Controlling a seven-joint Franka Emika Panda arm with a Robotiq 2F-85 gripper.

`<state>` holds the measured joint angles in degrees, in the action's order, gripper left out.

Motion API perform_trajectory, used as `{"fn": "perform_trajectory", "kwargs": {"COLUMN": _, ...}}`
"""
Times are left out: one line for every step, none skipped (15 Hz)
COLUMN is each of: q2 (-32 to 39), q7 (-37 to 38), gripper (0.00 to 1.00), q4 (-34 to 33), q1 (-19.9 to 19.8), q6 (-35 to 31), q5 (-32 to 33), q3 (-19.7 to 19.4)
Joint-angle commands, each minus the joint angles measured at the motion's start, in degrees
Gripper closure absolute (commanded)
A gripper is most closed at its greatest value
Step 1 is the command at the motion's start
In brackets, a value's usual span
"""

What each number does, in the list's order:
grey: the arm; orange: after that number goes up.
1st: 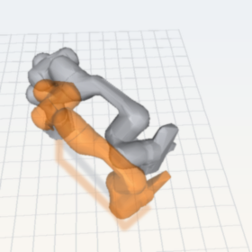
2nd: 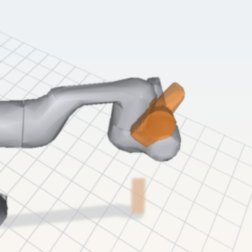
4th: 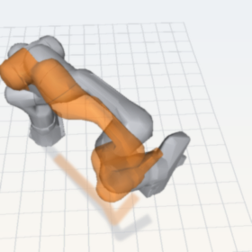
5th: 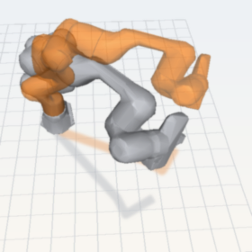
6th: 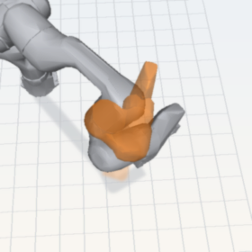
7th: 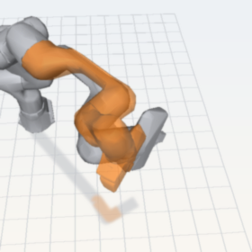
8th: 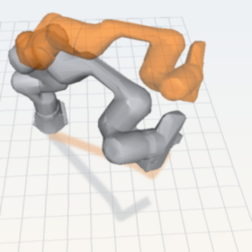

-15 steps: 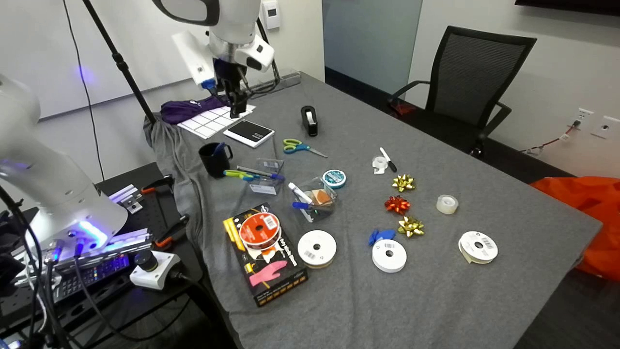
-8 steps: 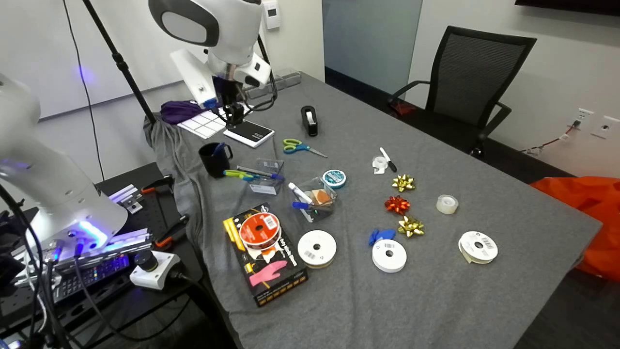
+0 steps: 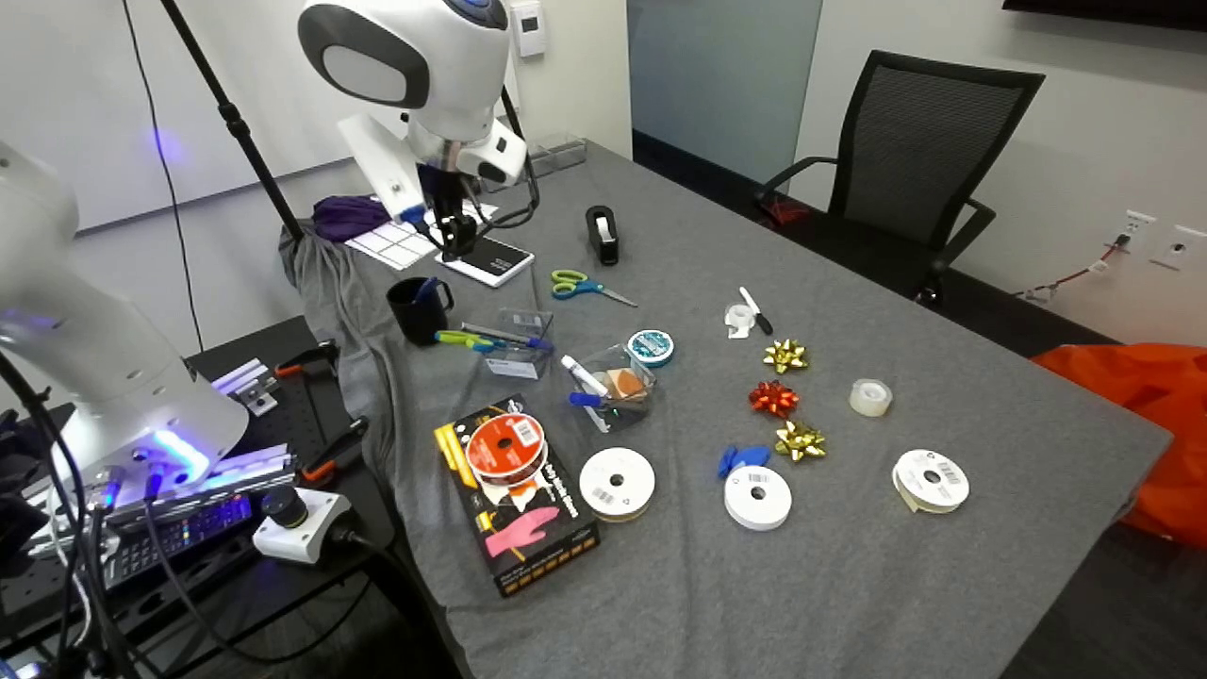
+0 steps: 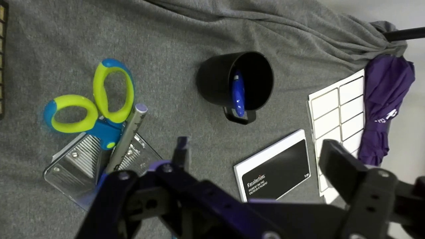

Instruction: Take the blue object out of the black cup

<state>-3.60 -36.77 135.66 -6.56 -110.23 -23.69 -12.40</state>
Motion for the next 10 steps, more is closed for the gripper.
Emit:
{"fn": "perform_trajectory", "kwargs": {"q2": 1.9, "q7": -1.9, "gripper": 0.0, "q4": 3.5, "q1": 0.2, "q6": -6.3, "q5": -1.8, "q3": 1.8}}
{"fn": "perform_trajectory", "kwargs": {"q2": 2.4, "q7": -2.2, "gripper": 0.0, "q4": 4.2, "q1": 0.2, "q6": -7.3, "q5": -2.4, "q3": 2.3}}
{"fn": "perform_trajectory", "kwargs": {"q2": 2.9, "q7": -2.7, "gripper": 0.0, "q4": 4.8, "q1": 0.3, "q6": -8.1, "q5": -3.0, "q3": 2.6}}
{"fn": "perform_trajectory", "kwargs": {"q2": 3.4, "q7": -3.7, "gripper": 0.0, "q4": 5.4, "q1": 0.3, "q6": -8.4, "q5": -4.3, "q3": 3.0}}
{"fn": "perform_trajectory", "kwargs": {"q2": 4.0, "q7": -4.6, "gripper": 0.0, "q4": 5.8, "q1": 0.3, "q6": -8.7, "q5": -5.2, "q3": 3.3}}
{"fn": "perform_trajectory", "kwargs": {"q2": 4.6, "q7": -5.8, "gripper": 0.0, "q4": 6.5, "q1": 0.3, "q6": -9.5, "q5": -6.7, "q3": 3.7}}
{"fn": "perform_trajectory", "kwargs": {"q2": 5.0, "q7": -6.9, "gripper": 0.0, "q4": 6.9, "q1": 0.3, "q6": -9.9, "q5": -7.8, "q3": 4.1}}
{"fn": "perform_trajectory", "kwargs": {"q2": 5.6, "q7": -8.0, "gripper": 0.0, "q4": 7.3, "q1": 0.3, "q6": -10.5, "q5": -9.1, "q3": 4.4}}
{"fn": "perform_trajectory", "kwargs": {"q2": 6.2, "q7": -9.2, "gripper": 0.0, "q4": 7.7, "q1": 0.3, "q6": -11.1, "q5": -10.5, "q3": 4.7}}
{"fn": "perform_trajectory", "kwargs": {"q2": 6.9, "q7": -10.2, "gripper": 0.0, "q4": 7.9, "q1": 0.3, "q6": -11.9, "q5": -11.7, "q3": 5.1}}
